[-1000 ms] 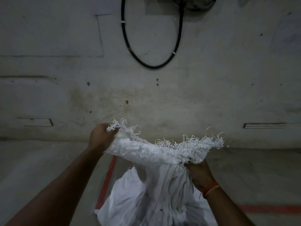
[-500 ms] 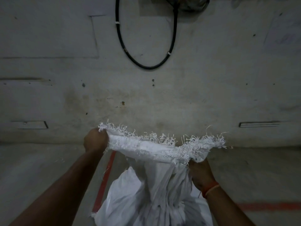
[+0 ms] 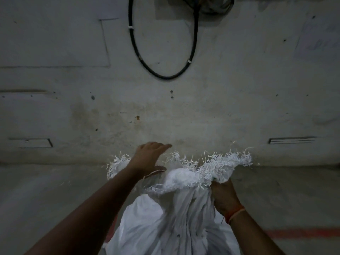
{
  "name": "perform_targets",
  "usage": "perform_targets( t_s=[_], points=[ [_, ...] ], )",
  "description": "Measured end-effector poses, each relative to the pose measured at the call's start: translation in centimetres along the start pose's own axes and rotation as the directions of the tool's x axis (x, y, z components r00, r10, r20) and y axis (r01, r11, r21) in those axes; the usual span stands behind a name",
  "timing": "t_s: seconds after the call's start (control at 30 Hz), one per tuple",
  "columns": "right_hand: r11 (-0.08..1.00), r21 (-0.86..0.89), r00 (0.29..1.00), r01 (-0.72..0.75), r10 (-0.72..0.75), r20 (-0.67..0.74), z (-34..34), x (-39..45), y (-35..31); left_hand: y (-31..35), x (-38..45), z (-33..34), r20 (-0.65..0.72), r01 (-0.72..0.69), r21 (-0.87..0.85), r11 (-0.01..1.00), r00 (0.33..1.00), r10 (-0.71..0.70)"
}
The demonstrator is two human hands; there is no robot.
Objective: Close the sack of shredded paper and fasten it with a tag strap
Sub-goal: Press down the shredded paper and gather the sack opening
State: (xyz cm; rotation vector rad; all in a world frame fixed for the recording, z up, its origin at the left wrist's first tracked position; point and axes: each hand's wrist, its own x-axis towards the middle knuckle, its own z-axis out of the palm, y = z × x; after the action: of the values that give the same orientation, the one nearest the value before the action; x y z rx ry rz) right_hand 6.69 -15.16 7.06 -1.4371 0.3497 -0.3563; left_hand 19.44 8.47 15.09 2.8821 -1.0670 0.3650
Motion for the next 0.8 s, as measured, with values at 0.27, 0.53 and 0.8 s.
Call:
perform_targets(
  t_s=[0.27,0.53,0.8],
  points=[
    [0.97,0.23,0.997,0.075,-0.068,-0.037,0.3,0.4,-0.6,0.6,1.7,1.9,-0.016,0.017,-0.279,0.96,1.0,-0.022],
    [0.969,0.206,0.991,0.137,-0.133,-0.032,3.2,2.2,-1.1,0.9,-0.5,0.4,0.111,0.024,-0.553,0.833,0.993,0.045],
    [0.958,0.262,0.992,0.119,-0.104,-0.073,4.9,2.2,-1.1,3.2,-4.3,-1.0,0.266,-0.025,-0.095,0.995,0.963,0.049]
  ],
)
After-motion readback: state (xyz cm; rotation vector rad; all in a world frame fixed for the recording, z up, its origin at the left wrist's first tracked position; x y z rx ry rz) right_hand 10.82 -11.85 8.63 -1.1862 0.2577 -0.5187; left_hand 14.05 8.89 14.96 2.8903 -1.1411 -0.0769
